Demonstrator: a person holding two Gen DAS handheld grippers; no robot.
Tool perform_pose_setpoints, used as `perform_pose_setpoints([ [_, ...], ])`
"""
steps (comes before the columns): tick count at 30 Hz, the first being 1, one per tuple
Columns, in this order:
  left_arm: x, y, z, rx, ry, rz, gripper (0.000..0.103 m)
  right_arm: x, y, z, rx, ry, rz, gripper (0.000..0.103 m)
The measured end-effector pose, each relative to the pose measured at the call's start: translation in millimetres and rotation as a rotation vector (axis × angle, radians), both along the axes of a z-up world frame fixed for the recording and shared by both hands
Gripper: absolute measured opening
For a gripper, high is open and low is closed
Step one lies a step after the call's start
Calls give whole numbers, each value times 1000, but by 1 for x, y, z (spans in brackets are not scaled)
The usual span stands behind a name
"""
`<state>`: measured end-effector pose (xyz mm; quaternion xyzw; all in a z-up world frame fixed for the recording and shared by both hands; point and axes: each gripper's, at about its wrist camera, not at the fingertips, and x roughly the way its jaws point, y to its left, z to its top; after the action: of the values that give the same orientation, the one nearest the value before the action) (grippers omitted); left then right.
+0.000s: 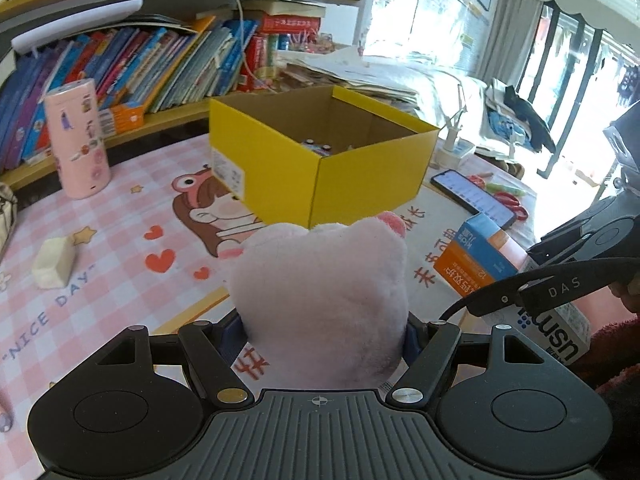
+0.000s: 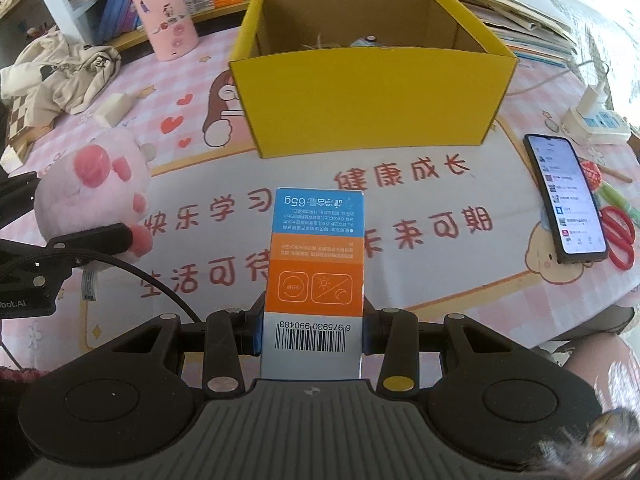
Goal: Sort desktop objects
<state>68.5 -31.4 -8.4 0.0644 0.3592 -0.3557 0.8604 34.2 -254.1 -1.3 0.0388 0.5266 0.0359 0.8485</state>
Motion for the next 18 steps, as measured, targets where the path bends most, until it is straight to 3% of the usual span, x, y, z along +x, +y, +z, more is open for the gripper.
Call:
perform_pose_setpoints([
  [18,-1,-45,7,15,-18,-6,74,5,-43,1,13,-8,9,38],
])
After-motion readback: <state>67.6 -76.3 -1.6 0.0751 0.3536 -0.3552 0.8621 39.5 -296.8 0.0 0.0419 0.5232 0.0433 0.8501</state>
